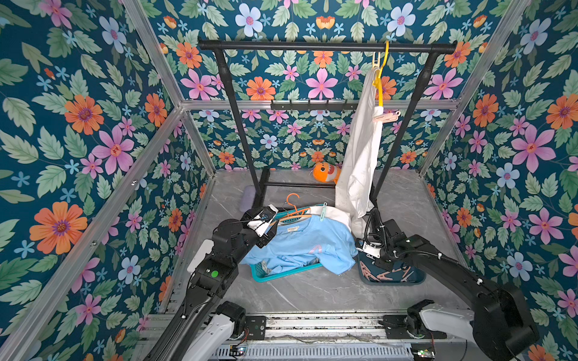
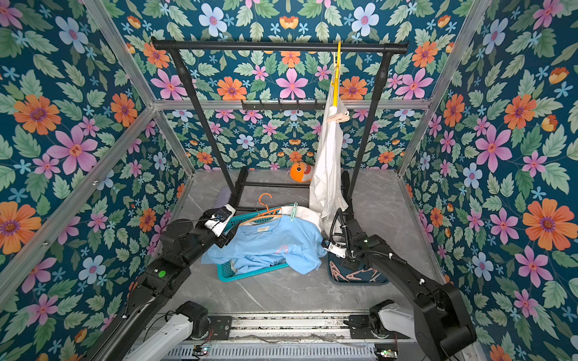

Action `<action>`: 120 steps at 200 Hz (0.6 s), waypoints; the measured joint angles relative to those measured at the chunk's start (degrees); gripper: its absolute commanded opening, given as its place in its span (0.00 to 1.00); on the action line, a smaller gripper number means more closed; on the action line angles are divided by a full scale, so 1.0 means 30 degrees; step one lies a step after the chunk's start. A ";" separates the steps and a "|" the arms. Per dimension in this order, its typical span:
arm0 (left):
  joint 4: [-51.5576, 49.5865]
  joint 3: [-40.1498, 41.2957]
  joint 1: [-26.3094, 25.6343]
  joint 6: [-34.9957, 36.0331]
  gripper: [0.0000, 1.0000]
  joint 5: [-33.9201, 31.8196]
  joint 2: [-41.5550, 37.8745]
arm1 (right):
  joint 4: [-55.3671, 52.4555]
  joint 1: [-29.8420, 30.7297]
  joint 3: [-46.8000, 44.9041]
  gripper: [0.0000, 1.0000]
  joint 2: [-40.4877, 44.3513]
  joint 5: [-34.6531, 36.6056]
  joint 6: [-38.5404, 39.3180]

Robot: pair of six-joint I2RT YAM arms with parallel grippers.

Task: Use clothespins to secure the t-shirt on both sides of the hanger
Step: Pick up the clothespin from the storage box.

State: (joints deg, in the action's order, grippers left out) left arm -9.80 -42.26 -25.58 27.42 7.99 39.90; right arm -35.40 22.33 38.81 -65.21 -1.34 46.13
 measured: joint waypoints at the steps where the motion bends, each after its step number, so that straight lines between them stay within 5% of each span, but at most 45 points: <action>1: 0.0000 0.0000 0.0000 0.0000 0.69 0.0007 0.0000 | -0.0015 0.0000 0.0000 0.00 0.0073 0.0000 -0.0022; 63: 0.0867 -0.0357 0.0000 -0.0816 0.76 0.1603 -0.0138 | -0.0831 0.0000 0.1042 0.00 0.8014 -0.0772 -0.2623; 120: 0.3752 -0.0146 -0.0007 -0.3810 0.88 0.5960 0.0889 | 0.2463 0.0226 0.1617 0.00 1.1876 -0.5311 -0.8094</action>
State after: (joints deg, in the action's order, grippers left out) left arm 1.45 -42.70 -25.61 15.99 25.87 42.57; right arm -28.01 23.00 43.66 -29.58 -17.28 21.85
